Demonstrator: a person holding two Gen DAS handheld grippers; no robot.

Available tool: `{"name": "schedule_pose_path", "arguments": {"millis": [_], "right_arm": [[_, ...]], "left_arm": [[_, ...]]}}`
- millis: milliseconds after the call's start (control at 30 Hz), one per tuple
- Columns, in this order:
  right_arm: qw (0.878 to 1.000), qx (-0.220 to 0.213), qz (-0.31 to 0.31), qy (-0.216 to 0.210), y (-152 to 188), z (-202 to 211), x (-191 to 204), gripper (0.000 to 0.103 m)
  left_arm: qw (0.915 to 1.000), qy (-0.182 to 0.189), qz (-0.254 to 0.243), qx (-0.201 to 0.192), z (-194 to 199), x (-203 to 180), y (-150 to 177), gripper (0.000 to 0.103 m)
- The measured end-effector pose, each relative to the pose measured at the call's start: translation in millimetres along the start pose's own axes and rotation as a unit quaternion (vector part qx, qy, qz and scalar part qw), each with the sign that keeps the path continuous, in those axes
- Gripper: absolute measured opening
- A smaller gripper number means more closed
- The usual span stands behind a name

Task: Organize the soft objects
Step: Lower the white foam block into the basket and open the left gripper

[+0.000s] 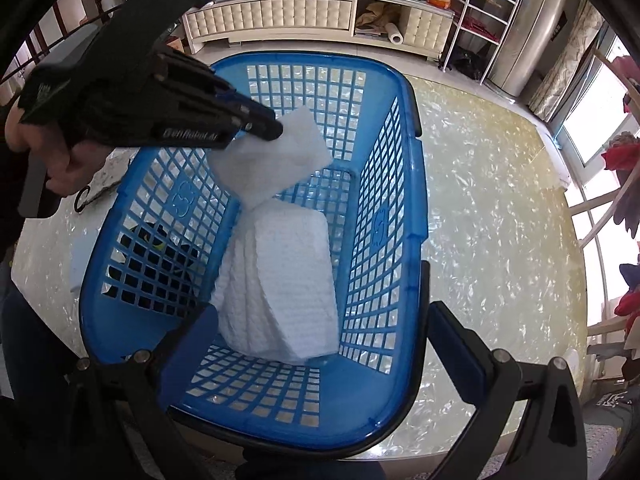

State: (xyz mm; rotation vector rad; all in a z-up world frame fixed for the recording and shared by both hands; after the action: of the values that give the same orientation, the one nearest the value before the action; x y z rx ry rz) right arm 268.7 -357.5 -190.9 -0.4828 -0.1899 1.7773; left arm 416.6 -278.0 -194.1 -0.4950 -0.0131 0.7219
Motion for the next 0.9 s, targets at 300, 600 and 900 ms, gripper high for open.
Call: {"name": "schedule_pose_path", "arguments": {"millis": [300,600,900], "right_arm": [[1.0,-0.004,-0.003,-0.003,-2,-1,0,0.103],[1.0,-0.003,-0.009,-0.005,0,0,-3,0.103],[1.0,-0.013,-0.026,-0.004,0,16,-1,0.103]], "left_arm": [[0.9995,-0.018,-0.007,0.024,-13,8,4,0.041],[0.9994,-0.025,-0.016,0.015,0,0,5,0.077],[0.9994,-0.029,-0.021,-0.003,45,-15,19,0.078]]}}
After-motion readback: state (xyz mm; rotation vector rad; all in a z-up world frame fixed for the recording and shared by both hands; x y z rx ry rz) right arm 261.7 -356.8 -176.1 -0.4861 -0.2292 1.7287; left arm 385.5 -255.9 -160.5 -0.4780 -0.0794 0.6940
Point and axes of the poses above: each gripper's, at about its wrist camera, not at the fingertips, and z roughly against the way its jaws point, x to its left, y to its underside, the point moved 10 cm from there along -z, roughly the way its jaws point, and after that the axes turned 11 degrees about y, right-handed, at the moved point
